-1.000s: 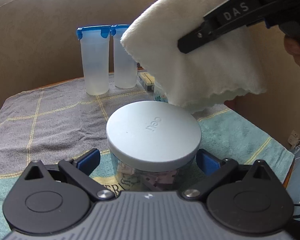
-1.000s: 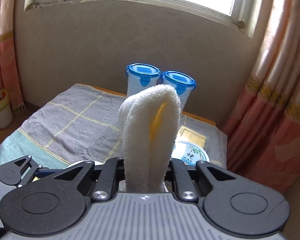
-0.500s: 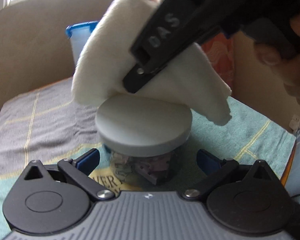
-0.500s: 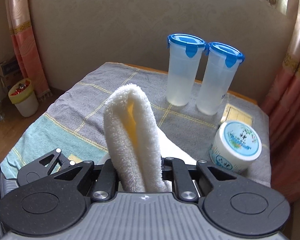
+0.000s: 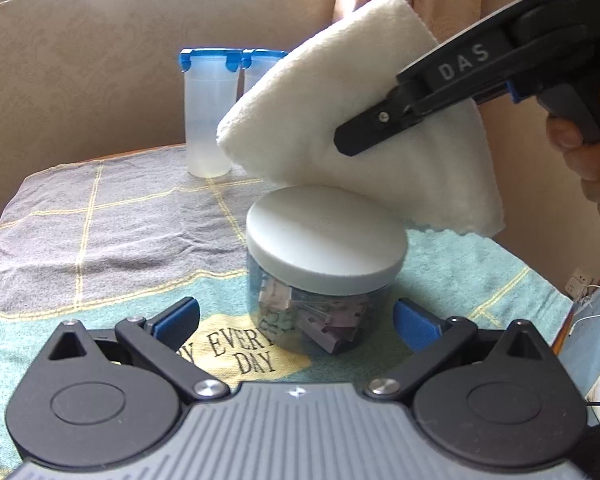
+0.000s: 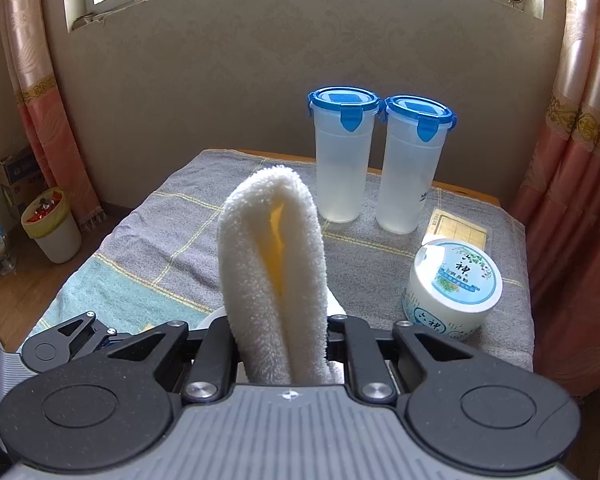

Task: Clean container

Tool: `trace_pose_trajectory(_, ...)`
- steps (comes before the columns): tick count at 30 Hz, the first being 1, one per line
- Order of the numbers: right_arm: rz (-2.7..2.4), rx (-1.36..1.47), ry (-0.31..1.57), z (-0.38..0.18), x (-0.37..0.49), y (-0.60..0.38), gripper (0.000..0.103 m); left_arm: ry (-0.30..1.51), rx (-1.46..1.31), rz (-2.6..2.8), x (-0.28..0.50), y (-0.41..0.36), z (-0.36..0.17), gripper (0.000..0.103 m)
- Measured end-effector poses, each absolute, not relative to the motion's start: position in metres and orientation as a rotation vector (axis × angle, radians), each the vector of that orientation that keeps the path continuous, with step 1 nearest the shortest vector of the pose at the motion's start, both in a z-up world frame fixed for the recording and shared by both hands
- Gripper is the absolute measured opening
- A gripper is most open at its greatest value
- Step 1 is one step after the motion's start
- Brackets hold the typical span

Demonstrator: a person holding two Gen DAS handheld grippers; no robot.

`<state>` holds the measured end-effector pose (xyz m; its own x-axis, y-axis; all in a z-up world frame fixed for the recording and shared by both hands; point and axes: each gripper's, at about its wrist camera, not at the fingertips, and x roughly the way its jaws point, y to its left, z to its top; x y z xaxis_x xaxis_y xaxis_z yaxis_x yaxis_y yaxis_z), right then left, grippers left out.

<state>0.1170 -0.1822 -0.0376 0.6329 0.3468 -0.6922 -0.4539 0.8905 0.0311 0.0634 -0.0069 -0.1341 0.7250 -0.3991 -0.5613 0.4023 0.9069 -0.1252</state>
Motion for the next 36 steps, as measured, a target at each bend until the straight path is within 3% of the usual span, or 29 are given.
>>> trace_pose_trajectory(22, 0.642, -0.263, 0.858, -0.055, 0.106, -0.159, 0.020, 0.617, 0.042, -0.484, 0.066, -0.009, -0.138, 0.103)
trace_pose_trajectory(36, 0.747, -0.170, 0.932, -0.053, 0.094, -0.169, 0.016, 0.616, 0.027, -0.477, 0.065, -0.006, -0.139, 0.103)
